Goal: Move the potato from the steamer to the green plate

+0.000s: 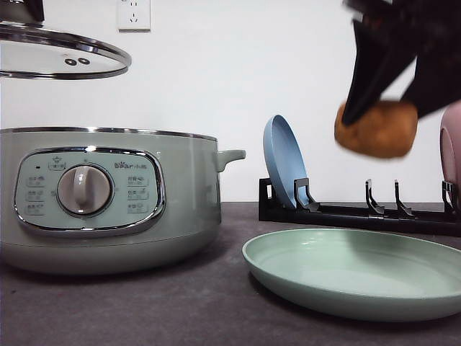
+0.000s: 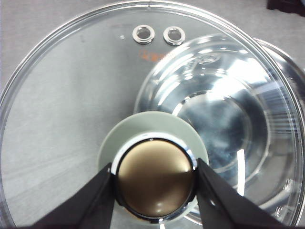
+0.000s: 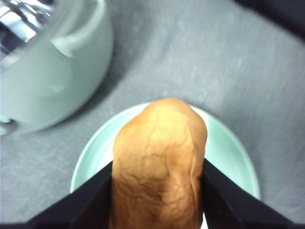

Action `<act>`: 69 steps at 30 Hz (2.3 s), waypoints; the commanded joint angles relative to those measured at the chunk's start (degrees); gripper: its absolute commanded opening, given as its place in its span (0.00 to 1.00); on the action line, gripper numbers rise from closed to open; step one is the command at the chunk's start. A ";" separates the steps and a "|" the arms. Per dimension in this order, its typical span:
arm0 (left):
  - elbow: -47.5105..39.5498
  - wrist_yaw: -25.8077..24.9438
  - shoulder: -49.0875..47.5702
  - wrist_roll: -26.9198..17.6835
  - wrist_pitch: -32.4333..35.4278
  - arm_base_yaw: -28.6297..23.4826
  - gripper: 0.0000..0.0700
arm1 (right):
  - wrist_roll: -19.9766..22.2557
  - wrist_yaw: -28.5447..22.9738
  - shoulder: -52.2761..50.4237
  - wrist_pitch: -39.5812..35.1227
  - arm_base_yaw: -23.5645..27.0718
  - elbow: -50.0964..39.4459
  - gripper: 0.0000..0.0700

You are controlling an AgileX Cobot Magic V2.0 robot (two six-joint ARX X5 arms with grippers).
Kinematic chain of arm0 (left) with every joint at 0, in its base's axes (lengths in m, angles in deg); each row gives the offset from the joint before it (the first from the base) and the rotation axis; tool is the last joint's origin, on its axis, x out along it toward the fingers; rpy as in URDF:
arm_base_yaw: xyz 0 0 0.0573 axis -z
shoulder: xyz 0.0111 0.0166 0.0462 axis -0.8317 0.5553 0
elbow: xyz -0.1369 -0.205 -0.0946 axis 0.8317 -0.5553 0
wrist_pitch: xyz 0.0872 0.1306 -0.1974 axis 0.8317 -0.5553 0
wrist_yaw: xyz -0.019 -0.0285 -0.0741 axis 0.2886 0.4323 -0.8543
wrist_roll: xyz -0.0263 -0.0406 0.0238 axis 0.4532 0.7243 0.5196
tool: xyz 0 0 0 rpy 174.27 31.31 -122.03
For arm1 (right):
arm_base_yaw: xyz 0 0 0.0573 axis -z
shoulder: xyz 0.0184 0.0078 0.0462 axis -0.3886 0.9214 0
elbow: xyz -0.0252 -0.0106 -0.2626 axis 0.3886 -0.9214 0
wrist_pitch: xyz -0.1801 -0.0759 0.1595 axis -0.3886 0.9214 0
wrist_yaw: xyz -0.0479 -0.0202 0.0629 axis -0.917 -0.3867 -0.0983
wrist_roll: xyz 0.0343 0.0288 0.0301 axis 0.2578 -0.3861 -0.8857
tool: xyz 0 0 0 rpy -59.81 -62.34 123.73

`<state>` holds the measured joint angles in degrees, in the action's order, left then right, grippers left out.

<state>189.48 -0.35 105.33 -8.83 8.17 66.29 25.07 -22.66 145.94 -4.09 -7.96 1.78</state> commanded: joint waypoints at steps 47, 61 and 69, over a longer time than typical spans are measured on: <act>2.38 -0.37 -0.30 -0.35 1.57 8.81 0.00 | -5.64 -2.06 9.62 -9.24 -3.48 -1.70 0.83; 2.36 -2.69 5.40 -0.37 3.48 11.81 0.00 | -0.29 -6.42 -3.03 -2.96 -2.89 7.08 0.83; 2.36 -2.69 9.92 -0.38 4.24 12.61 0.00 | 0.44 -6.45 -6.77 -0.74 -1.75 7.12 0.83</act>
<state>189.48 -2.92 114.59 -8.85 10.64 78.74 24.63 -28.88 139.02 -4.64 -9.45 7.91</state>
